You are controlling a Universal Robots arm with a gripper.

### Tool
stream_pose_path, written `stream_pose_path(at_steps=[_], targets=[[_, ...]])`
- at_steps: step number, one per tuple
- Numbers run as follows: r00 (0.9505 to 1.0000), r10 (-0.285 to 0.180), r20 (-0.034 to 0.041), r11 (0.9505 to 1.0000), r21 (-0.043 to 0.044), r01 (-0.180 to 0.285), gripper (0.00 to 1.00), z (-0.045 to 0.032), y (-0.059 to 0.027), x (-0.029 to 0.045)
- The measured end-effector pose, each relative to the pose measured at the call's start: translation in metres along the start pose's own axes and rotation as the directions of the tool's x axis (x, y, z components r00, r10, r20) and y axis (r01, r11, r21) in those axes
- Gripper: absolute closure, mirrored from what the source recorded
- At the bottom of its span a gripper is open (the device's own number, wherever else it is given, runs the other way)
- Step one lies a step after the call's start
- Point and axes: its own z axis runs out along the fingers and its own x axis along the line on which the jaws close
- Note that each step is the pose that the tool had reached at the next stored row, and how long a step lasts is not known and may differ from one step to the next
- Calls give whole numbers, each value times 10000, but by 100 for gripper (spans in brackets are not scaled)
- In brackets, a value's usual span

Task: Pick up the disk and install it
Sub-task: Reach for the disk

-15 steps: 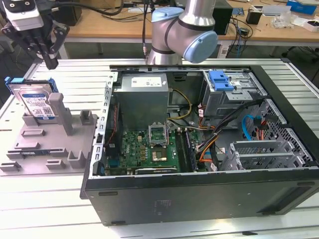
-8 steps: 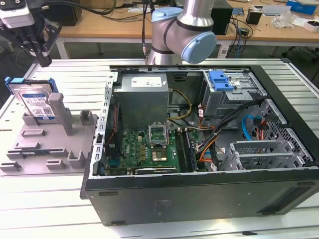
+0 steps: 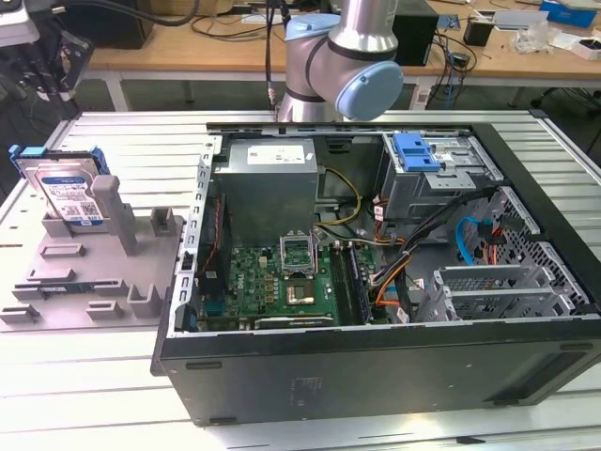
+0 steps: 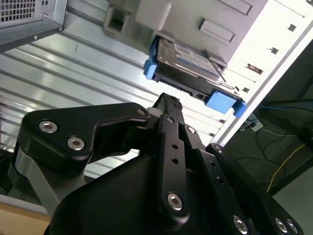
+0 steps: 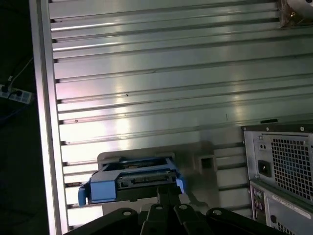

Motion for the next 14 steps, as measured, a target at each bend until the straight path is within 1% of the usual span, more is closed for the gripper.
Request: stream_pose_path(at_steps=[2,3,4,6,10,11,12,14], targets=[[10000,6,1,10000,0,-6,89,5,23,55],[10000,7,1,10000,-1,-7,89,8,39,96],[10000,11,1,10000,-1,-11,89,14,63,157],[10000,17,2,10000,0,-17,89,18,84,211],[10000,25,1,10000,0,-25,89,27,113,351],[10000,30,2,10000,0,-30,89,31,119,419],[10000,33,2,10000,0,-33,89,34,125,469],[10000,36,2,10000,1,-36,89,36,136,518]])
